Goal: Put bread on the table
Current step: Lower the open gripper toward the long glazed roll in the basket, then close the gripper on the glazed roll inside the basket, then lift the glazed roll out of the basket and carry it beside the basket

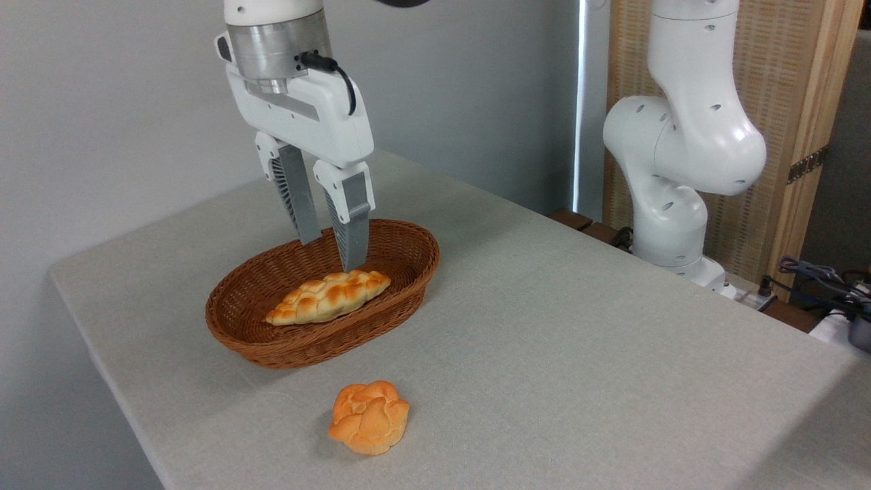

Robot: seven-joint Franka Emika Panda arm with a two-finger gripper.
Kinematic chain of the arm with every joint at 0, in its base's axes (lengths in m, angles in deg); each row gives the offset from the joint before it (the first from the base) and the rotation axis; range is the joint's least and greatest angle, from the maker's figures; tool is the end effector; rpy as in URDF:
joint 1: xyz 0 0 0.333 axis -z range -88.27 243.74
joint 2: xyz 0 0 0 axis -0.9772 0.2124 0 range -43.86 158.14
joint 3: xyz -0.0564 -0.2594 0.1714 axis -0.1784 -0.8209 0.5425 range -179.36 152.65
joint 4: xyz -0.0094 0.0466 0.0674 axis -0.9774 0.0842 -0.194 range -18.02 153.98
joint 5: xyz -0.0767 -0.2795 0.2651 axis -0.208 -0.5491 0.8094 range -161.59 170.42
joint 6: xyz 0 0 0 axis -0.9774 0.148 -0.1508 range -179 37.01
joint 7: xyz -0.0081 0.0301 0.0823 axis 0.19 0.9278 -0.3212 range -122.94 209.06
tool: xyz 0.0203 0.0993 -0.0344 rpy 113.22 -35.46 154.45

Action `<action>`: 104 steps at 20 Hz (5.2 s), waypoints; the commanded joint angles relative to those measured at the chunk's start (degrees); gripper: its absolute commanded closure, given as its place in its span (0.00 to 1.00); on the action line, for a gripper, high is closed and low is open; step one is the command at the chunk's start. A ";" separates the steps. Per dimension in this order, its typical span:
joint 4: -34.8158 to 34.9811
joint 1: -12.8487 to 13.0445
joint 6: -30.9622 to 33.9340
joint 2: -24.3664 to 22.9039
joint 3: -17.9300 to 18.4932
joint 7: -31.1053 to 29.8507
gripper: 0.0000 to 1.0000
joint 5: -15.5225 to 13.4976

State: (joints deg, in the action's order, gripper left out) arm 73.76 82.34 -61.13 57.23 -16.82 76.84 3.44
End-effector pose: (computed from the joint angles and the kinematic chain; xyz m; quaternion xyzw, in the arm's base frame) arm 0.5579 -0.0807 0.5867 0.9343 -0.3562 0.0126 0.0058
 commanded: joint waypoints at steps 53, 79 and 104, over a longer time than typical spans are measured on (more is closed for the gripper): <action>19.96 1.55 -20.90 4.48 -12.44 4.01 0.66 -1.31; 14.00 1.46 -15.21 3.96 -12.27 3.31 0.68 -2.28; 11.79 2.95 10.12 -5.54 9.88 47.17 0.65 -3.86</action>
State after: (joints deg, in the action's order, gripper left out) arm 82.81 84.10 -52.22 53.59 -9.44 120.58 -0.10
